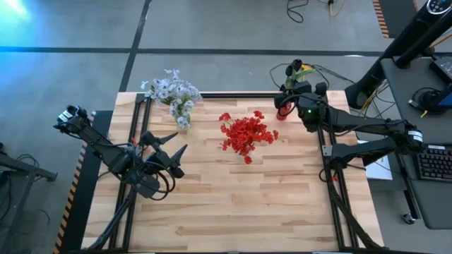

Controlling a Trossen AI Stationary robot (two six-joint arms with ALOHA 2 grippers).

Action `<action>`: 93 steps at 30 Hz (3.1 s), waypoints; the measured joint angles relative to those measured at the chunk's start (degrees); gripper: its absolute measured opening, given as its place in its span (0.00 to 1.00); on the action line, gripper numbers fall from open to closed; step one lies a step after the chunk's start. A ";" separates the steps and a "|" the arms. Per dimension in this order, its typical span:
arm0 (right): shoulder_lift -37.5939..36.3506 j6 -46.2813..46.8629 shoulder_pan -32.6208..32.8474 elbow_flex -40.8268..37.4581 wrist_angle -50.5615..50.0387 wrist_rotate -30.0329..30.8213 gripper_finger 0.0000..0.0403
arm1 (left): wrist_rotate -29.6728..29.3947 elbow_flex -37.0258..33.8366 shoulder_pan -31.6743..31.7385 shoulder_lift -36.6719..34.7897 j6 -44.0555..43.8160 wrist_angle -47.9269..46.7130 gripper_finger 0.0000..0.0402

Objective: Sort flowers into vase by color
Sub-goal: Put the black flower into the red vase, then return to Home Position

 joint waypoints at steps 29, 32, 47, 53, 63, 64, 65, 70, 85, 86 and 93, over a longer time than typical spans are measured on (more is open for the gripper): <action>-0.10 5.66 0.02 -0.04 -4.16 -0.08 0.37 | 0.00 0.00 -0.02 0.00 0.02 0.00 0.58; -0.69 5.65 0.02 -0.04 -4.55 -0.12 0.44 | 0.00 0.00 0.00 0.00 0.02 0.00 0.58; -5.82 14.16 0.26 4.40 -20.05 -7.32 0.62 | 0.05 0.00 -0.01 0.00 -2.08 0.00 0.58; -7.58 12.66 2.73 5.55 -20.51 -9.55 0.66 | 0.46 0.00 -0.02 0.00 -2.36 0.00 0.58; -8.55 7.28 12.29 5.62 -20.40 -9.54 0.63 | 14.07 0.00 0.02 0.00 -11.75 1.05 0.58; -8.55 6.68 13.44 5.60 -20.38 -9.55 0.63 | 17.21 0.00 0.02 0.22 -12.06 1.71 0.58; -8.56 6.24 14.59 5.60 -20.22 -9.56 0.62 | 20.65 0.00 0.02 0.59 -12.09 2.82 0.58; -8.54 4.66 20.64 5.56 -19.94 -9.55 0.61 | 34.15 0.02 0.17 5.72 -3.65 18.55 0.58; -8.61 1.01 26.58 4.90 -18.25 -9.06 0.61 | 64.97 0.24 8.14 7.49 29.55 42.49 0.58; -8.61 1.01 26.58 4.90 -18.25 -9.06 0.61 | 65.40 0.24 8.28 5.87 29.57 39.58 0.58; -8.61 1.05 26.58 4.87 -18.25 -9.07 0.60 | 68.44 -1.63 8.25 -7.09 28.95 29.83 0.58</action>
